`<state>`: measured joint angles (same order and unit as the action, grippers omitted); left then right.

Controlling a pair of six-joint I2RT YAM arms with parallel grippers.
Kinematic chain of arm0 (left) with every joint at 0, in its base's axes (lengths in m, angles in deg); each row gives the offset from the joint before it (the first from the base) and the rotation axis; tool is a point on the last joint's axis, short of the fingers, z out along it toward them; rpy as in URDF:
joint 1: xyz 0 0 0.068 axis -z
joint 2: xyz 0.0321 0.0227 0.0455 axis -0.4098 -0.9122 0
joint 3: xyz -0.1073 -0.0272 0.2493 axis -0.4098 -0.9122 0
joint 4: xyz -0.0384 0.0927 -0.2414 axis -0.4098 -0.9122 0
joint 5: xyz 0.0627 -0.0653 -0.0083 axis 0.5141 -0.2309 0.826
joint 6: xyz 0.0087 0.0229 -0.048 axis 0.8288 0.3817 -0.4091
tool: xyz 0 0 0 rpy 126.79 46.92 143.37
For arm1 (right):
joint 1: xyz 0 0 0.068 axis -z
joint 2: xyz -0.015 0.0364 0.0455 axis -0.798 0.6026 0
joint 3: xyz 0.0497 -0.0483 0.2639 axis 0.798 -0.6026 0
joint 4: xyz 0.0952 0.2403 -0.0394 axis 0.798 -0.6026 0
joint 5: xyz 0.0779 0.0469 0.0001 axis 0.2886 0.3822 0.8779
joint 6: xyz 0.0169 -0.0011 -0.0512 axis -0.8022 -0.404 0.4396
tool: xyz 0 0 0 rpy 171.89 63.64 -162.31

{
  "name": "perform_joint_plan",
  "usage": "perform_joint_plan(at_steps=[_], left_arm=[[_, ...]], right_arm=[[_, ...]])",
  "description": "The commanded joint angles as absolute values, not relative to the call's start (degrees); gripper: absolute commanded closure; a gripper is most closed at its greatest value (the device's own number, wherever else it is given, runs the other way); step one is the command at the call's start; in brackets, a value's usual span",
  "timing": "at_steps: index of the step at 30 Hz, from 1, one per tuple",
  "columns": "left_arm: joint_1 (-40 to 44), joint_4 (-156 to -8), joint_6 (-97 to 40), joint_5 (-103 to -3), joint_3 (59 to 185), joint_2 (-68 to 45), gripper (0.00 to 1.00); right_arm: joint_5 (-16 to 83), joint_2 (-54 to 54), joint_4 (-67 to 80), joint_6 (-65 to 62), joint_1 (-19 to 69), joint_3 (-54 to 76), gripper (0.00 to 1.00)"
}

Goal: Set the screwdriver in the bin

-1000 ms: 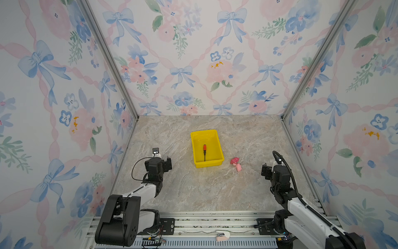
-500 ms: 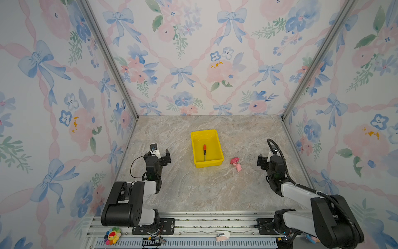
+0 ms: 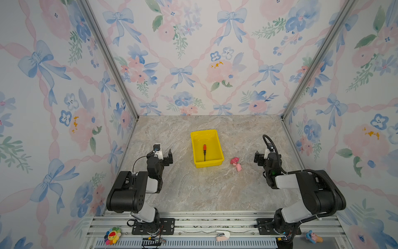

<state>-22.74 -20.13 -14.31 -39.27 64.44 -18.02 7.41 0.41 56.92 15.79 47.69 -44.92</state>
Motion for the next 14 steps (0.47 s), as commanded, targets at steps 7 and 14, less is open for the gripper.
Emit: perform_joint_plan(at_steps=[7, 14], left_arm=[[-21.9, -18.2, -12.8, -37.6, 63.9, -18.6, 0.02], [-22.0, -18.2, -12.8, -37.6, 63.7, -18.5, 0.03]], right_arm=[[8.6, 0.6, 58.7, 15.4, 48.4, -43.4, 0.03], [8.6, 0.6, 58.7, 15.4, 48.4, -43.4, 0.03]])
